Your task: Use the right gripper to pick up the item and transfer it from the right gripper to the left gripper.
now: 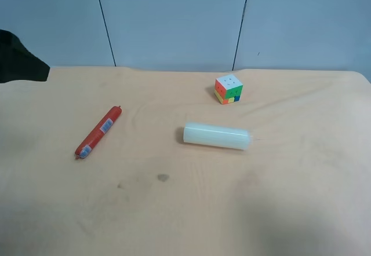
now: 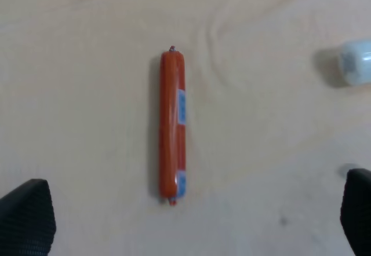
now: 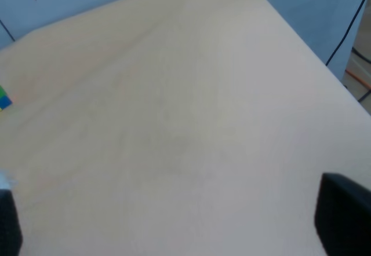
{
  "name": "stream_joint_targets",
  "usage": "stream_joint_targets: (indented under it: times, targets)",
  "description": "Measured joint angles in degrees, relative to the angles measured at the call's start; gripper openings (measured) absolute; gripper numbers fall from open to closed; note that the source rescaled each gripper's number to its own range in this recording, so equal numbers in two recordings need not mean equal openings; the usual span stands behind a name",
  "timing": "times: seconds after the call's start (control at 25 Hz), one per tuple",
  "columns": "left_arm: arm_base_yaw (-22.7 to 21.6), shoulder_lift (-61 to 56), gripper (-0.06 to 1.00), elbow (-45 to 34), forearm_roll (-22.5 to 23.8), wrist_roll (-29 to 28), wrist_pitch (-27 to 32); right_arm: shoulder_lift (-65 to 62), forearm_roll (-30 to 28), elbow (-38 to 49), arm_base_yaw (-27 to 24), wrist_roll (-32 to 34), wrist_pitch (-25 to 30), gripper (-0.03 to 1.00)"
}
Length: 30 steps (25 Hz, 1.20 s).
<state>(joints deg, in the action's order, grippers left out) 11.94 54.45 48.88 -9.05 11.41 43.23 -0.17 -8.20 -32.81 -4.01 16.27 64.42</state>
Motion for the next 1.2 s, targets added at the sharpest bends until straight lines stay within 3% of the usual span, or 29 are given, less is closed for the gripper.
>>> stream_joint_targets:
  times: [0.52, 0.68, 1.2]
  targets:
    - [0.00, -27.45, 1.00, -11.63, 0.11, -2.55, 6.32, 0.00, 0.00, 0.00, 0.00, 0.00, 0.00, 1.00]
    - [0.05, -32.02, 1.00, -13.96, 1.36, -2.59, 9.28, 0.00, 0.00, 0.00, 0.00, 0.00, 0.00, 1.00]
    - [0.05, -38.64, 1.00, -18.83, 2.86, -2.59, 8.94, 0.00, 0.00, 0.00, 0.00, 0.00, 0.00, 1.00]
